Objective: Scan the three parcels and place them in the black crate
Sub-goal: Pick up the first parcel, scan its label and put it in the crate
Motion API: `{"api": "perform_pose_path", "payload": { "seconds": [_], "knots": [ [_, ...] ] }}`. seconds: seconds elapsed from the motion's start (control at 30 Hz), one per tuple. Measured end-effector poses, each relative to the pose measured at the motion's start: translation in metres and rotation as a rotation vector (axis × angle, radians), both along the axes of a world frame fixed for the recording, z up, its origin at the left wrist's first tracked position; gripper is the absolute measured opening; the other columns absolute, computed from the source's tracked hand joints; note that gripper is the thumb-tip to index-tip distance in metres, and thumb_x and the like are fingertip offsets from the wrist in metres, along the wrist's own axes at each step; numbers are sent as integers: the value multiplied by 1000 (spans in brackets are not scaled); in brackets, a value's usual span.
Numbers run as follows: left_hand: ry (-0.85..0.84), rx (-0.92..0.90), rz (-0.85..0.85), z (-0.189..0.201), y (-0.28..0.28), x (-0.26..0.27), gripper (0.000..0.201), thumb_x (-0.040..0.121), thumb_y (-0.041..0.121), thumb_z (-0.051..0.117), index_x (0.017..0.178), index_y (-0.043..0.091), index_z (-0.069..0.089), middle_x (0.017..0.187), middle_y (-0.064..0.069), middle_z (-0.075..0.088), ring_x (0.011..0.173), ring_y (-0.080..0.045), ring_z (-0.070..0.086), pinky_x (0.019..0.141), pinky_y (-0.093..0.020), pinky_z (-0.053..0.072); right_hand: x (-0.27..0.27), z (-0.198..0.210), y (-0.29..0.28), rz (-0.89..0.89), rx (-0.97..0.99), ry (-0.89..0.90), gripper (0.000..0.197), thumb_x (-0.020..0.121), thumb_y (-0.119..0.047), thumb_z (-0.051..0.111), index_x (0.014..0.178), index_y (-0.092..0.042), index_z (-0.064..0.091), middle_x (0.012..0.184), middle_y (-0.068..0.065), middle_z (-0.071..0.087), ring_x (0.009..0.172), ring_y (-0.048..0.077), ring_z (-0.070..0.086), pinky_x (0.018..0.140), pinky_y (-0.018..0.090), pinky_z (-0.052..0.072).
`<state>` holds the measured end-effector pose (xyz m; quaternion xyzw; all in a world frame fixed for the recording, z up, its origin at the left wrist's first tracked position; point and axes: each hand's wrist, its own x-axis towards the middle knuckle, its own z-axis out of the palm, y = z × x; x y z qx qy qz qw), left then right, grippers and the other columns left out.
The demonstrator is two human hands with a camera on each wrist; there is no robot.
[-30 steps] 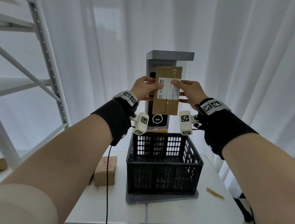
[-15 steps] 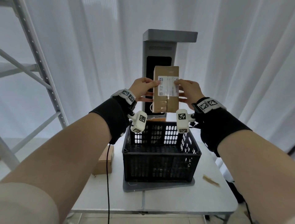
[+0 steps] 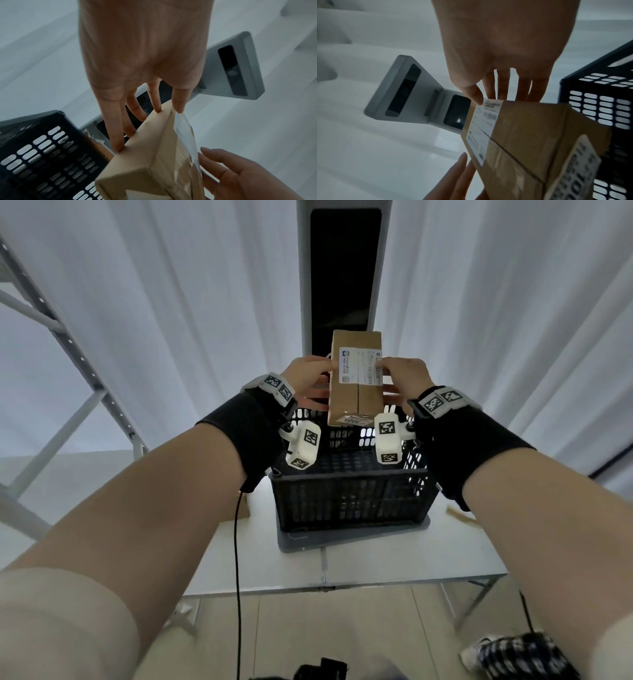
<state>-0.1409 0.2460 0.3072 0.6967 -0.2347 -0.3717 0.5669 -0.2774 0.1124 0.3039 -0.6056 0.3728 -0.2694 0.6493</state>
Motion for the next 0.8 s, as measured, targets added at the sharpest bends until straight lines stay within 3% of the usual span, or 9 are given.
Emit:
{"api": "perform_pose_path", "payload": {
  "seconds": [0.07, 0.2, 0.33, 0.43, 0.53, 0.63, 0.7, 0.8],
  "knots": [
    [27, 32, -10, -15, -9, 4, 27, 87, 27, 74, 112, 20, 68, 97, -5, 74, 103, -30, 72, 85, -51, 60, 6, -14, -8, -14, 30, 39, 24, 88, -6, 54, 107, 1, 67, 85, 8, 71, 73, 24, 70, 66, 33, 61],
    [49, 88, -27, -40, -32, 14, 39, 84, 31, 76, 121, 22, 68, 111, -5, 75, 103, -28, 72, 84, -50, 61, 23, -44, -35, 2, -19, 204, 43, 88, -22, 58, 127, -5, 60, 80, -2, 58, 73, 17, 60, 78, 38, 57],
    [76, 160, -34, -73, -66, 30, 41, 88, 31, 73, 127, 24, 63, 113, -4, 70, 102, -26, 69, 85, -47, 60, 42, -84, -67, 9, 0, 256, 46, 89, -26, 57, 130, -7, 58, 78, -6, 54, 74, 16, 55, 85, 41, 54],
    [134, 218, -33, -104, -92, 42, 42, 89, 33, 72, 129, 22, 61, 117, -6, 68, 105, -29, 67, 82, -47, 60, 58, -118, -91, 19, 51, 307, 42, 89, -28, 56, 124, -6, 61, 80, -2, 56, 79, 21, 59, 85, 43, 54],
    [197, 283, -18, -141, -119, 55, 47, 91, 35, 68, 135, 19, 58, 125, -7, 65, 111, -32, 64, 86, -52, 59, 72, -154, -115, 44, 119, 373, 22, 92, -26, 53, 97, -7, 62, 84, 3, 59, 93, 27, 63, 90, 45, 54],
    [272, 331, -17, -170, -141, 65, 44, 95, 34, 63, 135, 15, 56, 127, -8, 62, 116, -34, 61, 92, -55, 55, 83, -187, -141, 37, 229, 406, 38, 87, -28, 59, 115, -4, 62, 90, 6, 62, 90, 27, 60, 86, 45, 55],
    [311, 357, -15, -186, -154, 71, 41, 96, 34, 62, 133, 14, 57, 122, -8, 62, 119, -36, 58, 95, -56, 53, 88, -204, -154, 46, 285, 431, 29, 86, -25, 57, 106, -4, 63, 97, 14, 65, 88, 30, 62, 92, 48, 54],
    [356, 389, -25, -209, -172, 76, 45, 96, 33, 62, 136, 13, 56, 131, -13, 59, 123, -41, 55, 100, -60, 49, 92, -222, -169, 25, 359, 469, 27, 83, -19, 57, 98, 3, 62, 79, 15, 57, 77, 30, 54, 79, 43, 49]
  ]
}}
